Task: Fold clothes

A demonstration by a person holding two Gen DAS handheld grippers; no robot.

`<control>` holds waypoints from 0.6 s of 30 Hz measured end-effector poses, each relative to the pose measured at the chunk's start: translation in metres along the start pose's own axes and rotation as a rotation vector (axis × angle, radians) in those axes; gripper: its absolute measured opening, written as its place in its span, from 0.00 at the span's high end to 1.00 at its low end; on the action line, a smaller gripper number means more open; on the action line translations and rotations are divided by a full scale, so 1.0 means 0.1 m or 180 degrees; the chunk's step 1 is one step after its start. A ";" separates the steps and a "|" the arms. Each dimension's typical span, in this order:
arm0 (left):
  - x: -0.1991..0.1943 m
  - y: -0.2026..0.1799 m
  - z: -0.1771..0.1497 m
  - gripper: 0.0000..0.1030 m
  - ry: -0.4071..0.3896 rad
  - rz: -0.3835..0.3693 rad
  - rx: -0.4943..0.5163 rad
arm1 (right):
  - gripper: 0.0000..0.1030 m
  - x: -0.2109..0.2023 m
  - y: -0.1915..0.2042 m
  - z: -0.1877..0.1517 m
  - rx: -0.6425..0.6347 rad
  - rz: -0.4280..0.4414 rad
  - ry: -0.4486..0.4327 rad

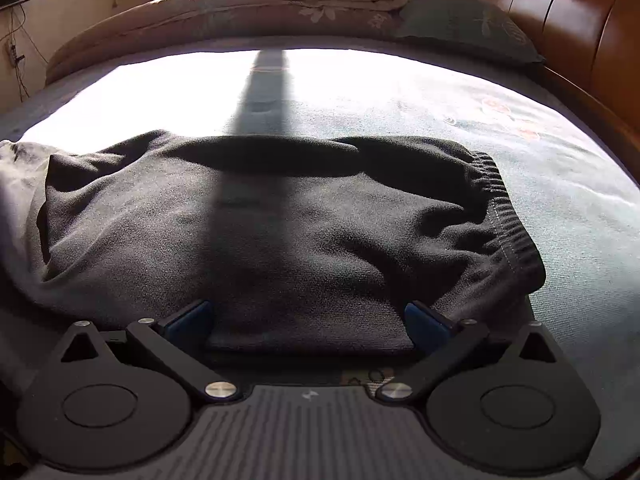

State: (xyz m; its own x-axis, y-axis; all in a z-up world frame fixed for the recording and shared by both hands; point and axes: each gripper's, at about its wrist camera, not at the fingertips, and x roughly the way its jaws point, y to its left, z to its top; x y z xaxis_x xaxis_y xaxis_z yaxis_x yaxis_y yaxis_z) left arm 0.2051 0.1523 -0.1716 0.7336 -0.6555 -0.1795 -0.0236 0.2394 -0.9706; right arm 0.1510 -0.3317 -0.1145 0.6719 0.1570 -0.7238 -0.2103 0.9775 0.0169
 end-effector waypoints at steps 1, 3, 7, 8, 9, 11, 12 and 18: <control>0.03 -0.02 0.00 0.14 0.0003 0.0054 0.0031 | 0.00 0.00 0.00 0.00 0.0003 -0.0004 0.0003; 0.09 -0.06 -0.01 0.15 0.0010 0.0163 0.0093 | 0.00 0.00 0.01 0.00 0.0005 -0.0009 0.0007; 0.04 0.03 0.07 0.32 -0.0216 0.0296 -0.0097 | 0.00 0.00 0.01 0.00 0.0006 -0.0006 0.0005; 0.06 0.05 0.08 0.45 -0.0208 0.0370 -0.0098 | 0.00 0.00 0.01 0.00 0.0006 -0.0005 0.0002; 0.08 0.07 0.08 0.51 -0.0186 0.0455 -0.0073 | 0.00 0.00 0.01 -0.01 0.0007 -0.0003 -0.0003; 0.13 0.10 0.08 0.88 -0.0142 0.0624 -0.0023 | 0.00 0.00 0.01 -0.01 0.0010 0.0000 -0.0014; 0.16 0.12 0.08 0.90 -0.0120 0.0709 0.0003 | 0.00 0.00 0.01 -0.01 0.0011 0.0002 -0.0021; 0.22 0.00 0.05 0.91 -0.0050 0.0963 0.0178 | 0.00 0.00 0.01 -0.03 0.0021 0.0002 -0.0051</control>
State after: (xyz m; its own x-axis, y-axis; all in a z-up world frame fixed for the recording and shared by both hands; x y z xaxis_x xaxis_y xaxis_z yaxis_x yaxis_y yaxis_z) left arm 0.2248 0.1410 -0.1745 0.7094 -0.5375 -0.4560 -0.2053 0.4614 -0.8631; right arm 0.1487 -0.3314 -0.1159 0.6830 0.1599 -0.7127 -0.2061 0.9783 0.0220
